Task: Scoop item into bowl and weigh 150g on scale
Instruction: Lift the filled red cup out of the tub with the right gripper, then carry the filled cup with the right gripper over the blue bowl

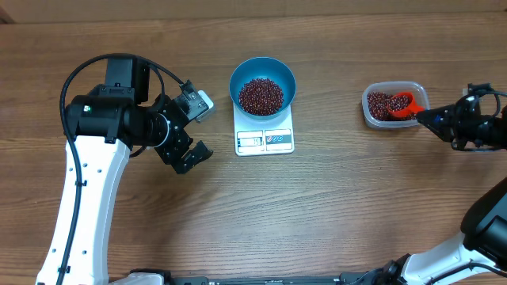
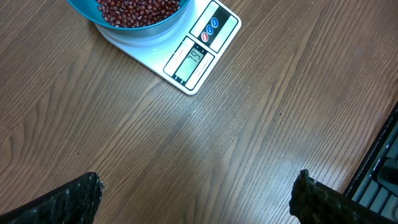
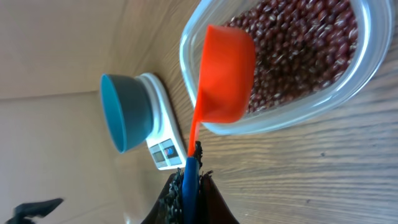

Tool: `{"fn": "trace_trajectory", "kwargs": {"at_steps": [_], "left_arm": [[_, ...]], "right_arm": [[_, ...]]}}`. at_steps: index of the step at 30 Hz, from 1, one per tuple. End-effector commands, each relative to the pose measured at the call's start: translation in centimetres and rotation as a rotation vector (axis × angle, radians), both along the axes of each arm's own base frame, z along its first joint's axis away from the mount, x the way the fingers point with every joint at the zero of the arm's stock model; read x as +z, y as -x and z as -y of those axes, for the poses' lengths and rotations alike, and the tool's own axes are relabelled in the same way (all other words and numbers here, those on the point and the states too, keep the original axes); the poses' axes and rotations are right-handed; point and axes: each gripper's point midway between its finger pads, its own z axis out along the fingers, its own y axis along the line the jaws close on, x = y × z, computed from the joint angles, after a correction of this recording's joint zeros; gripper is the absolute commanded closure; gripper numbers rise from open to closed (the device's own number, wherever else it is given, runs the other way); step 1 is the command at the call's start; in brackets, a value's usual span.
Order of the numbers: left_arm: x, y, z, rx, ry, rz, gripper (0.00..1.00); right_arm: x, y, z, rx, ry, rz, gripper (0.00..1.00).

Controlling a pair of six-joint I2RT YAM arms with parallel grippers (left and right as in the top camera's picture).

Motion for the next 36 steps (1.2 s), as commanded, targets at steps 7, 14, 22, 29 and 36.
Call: {"fn": "trace_trajectory", "kwargs": {"at_steps": [7,14,22,29,36], "left_arm": [[1.0,-0.2,-0.1,0.009,0.007,0.029,0.0],[1.0,-0.2,-0.1,0.009,0.007,0.029,0.0],[1.0,-0.2,-0.1,0.009,0.007,0.029,0.0],[1.0,-0.2,-0.1,0.009,0.007,0.029,0.0],[1.0,-0.2,-0.1,0.009,0.007,0.029,0.0]], "right_arm": [[3.0,0.0,-1.9,0.055,-0.149,0.154,0.96],[4.7,-0.6,-3.7,0.076,-0.241,0.206,0.96],[5.9,-1.4,-9.6,0.225,-0.303,0.24,0.96],[7.7,-2.2,-16.0,0.405,-0.303,0.27,0.96],[6.9,-3.9,-21.7,0.495,-0.226,0.233,0.96]]}}
